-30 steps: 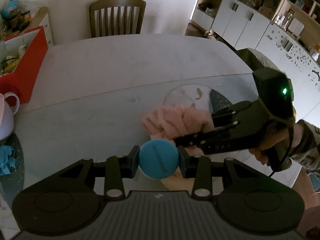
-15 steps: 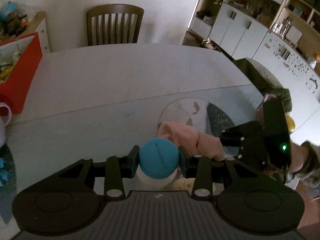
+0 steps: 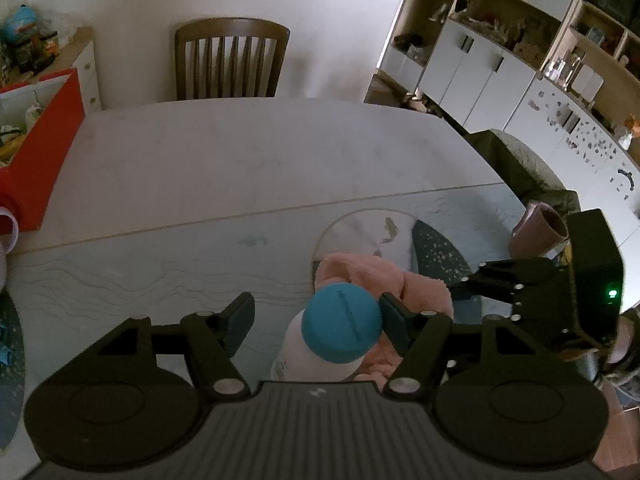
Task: Clean container
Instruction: 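Lower the plush onto the table and open the right tool while the left tool sets the bottle down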
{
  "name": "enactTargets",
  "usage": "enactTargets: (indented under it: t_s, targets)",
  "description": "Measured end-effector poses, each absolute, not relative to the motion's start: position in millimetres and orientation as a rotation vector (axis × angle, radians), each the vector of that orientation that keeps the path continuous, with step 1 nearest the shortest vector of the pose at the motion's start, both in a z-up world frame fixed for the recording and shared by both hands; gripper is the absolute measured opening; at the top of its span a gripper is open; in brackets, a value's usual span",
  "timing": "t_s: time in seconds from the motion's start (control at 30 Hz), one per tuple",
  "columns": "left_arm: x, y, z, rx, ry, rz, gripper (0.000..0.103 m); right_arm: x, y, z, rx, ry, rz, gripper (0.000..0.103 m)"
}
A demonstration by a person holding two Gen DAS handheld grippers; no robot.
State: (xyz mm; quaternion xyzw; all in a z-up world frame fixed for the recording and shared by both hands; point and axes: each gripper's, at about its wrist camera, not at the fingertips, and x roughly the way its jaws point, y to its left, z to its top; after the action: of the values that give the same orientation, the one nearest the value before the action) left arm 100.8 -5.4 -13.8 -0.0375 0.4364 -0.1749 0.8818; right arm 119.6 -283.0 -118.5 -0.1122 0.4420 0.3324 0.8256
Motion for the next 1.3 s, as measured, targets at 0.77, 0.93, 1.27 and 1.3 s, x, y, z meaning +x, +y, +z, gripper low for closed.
enactTargets:
  t_s: [0.77,0.93,1.27,1.3]
  targets:
    - [43.5,7.1,-19.8,-0.134,0.859,-0.359,0.103,43.7,-293.5,-72.8,-0.103,0.825,0.661,0.063]
    - [28.7,4.4,-19.8,-0.147,0.859,-0.357,0.103,26.8,-294.0,-66.3,-0.032,0.805,0.609,0.064]
    - [8.0,-1.6,-15.5,-0.131,0.833,-0.321,0.103,-4.8,-301.8,-57.6,0.057,0.743,0.433,0.065]
    - [5.8,-2.2,-14.9,-0.132,0.826,-0.322,0.103,-7.7,-302.7,-56.6,0.067,0.737,0.422,0.066]
